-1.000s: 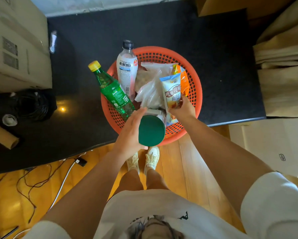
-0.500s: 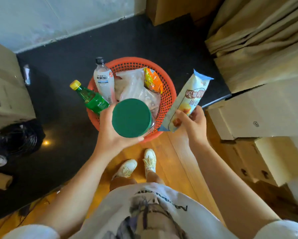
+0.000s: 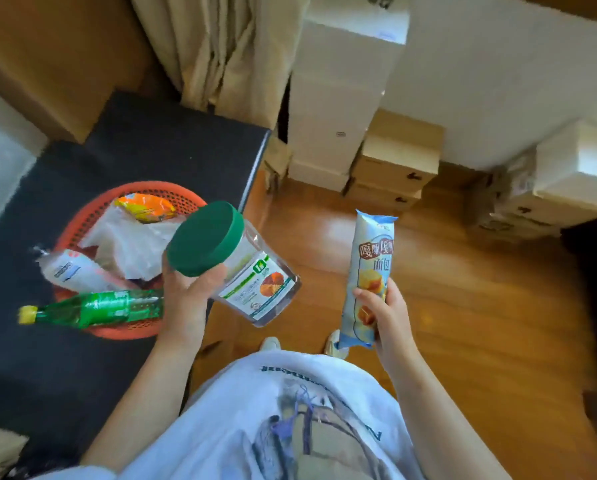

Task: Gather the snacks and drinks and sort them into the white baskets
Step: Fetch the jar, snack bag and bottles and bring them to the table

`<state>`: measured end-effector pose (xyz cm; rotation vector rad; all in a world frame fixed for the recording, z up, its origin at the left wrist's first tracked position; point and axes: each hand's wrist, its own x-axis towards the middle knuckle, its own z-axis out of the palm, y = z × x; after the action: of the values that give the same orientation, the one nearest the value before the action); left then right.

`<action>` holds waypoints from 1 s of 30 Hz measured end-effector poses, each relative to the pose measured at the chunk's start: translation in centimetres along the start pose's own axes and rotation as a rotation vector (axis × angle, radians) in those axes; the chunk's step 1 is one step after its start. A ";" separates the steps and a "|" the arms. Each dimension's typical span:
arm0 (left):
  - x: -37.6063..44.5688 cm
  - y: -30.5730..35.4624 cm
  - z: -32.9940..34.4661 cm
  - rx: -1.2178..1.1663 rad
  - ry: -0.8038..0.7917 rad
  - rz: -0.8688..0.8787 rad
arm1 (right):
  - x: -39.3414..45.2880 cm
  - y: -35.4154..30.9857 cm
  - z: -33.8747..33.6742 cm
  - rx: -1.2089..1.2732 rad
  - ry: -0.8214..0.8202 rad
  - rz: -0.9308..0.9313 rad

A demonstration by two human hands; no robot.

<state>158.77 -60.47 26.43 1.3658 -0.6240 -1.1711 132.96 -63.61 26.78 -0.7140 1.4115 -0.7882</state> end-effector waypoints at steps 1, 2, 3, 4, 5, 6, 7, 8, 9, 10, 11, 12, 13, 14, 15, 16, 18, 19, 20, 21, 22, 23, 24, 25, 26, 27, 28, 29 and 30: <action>0.1 0.0 1.5 0.028 -0.073 -0.015 | -1.0 0.5 -1.7 0.036 0.041 0.003; 0.0 -0.1 3.2 0.056 -0.145 -0.025 | -2.1 1.1 -3.5 0.069 0.077 0.008; -0.3 -0.2 5.0 0.085 -0.214 -0.031 | -3.3 1.7 -5.2 0.100 0.116 0.010; -0.7 -0.3 7.0 0.115 -0.273 -0.035 | -4.5 2.3 -7.1 0.134 0.163 0.010; -1.2 -0.6 9.1 0.143 -0.330 -0.035 | -5.7 2.9 -8.9 0.177 0.221 0.005; -1.9 -1.1 11.1 0.162 -0.398 -0.036 | -6.9 3.6 -10.8 0.227 0.283 -0.006; -2.8 -1.7 13.3 0.176 -0.478 -0.043 | -8.2 4.3 -12.7 0.287 0.342 -0.018; -3.9 -2.3 15.6 0.201 -0.562 -0.060 | -9.5 5.1 -14.6 0.350 0.395 -0.029; -5.2 -2.9 18.0 0.239 -0.640 -0.075 | -10.8 5.9 -16.6 0.405 0.445 -0.040; -6.8 -3.5 20.5 0.278 -0.712 -0.082 | -12.1 6.8 -18.5 0.445 0.493 -0.050; -8.6 -4.3 23.0 0.307 -0.780 -0.082 | -13.5 7.7 -20.5 0.473 0.545 -0.060; -10.6 -5.2 25.7 0.332 -0.843 -0.090 | -14.9 8.7 -22.6 0.499 0.598 -0.065; -12.9 -6.1 28.4 0.364 -0.899 -0.105 | -16.4 9.8 -24.8 0.530 0.649 -0.070; -15.3 -7.0 31.0 0.392 -0.947 -0.122 | -17.9 11.0 -26.9 0.562 0.699 -0.073; -17.7 -8.1 33.4 0.412 -0.993 -0.142 | -19.3 12.1 -29.0 0.593 0.750 -0.074; -20.0 -9.2 35.6 0.431 -1.038 -0.160 | -20.8 13.3 -31.0 0.621 0.803 -0.076; -24.5 -11.2 39.8 0.472 -1.136 -0.174 | -23.5 15.4 -34.8 0.673 0.902 -0.089; -26.6 -12.0 41.5 0.493 -1.185 -0.173 | -24.9 16.2 -36.4 0.697 0.940 -0.102; -28.6 -12.7 43.1 0.514 -1.229 -0.173 | -26.1 17.0 -37.9 0.719 0.972 -0.122; -30.4 -13.4 44.6 0.530 -1.265 -0.173 | -27.3 17.6 -39.3 0.737 0.997 -0.142; -32.0 -14.0 45.9 0.543 -1.298 -0.161 | -28.3 18.0 -40.5 0.752 1.014 -0.158; -33.3 -14.6 47.1 0.556 -1.330 -0.144 | -29.1 18.5 -41.6 0.771 1.031 -0.173; -34.6 -15.2 48.3 0.571 -1.364 -0.132 | -29.9 19.0 -42.7 0.801 1.054 -0.191; -35.7 -15.9 49.4 0.586 -1.394 -0.133 | -30.5 19.5 -43.7 0.835 1.078 -0.205; -36.6 -16.4 50.5 0.602 -1.417 -0.140 | -31.1 19.9 -44.6 0.866 1.101 -0.213; -37.6 -16.9 51.6 0.618 -1.438 -0.146 | -31.6 20.3 -45.5 0.894 1.127 -0.214; -38.5 -17.3 52.8 0.636 -1.459 -0.150 | -32.1 20.8 -46.4 0.919 1.161 -0.207; -39.3 -17.9 53.9 0.648 -1.482 -0.151 | -32.5 21.2 -47.3 0.939 1.196 -0.198; -40.0 -18.5 55.2 0.661 -1.503 -0.147 | -33.0 21.7 -48.2 0.956 1.225 -0.191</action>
<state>90.20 -43.92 29.66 0.7794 -2.1172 -2.1560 85.91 -22.73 25.61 0.5246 1.6993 -2.0459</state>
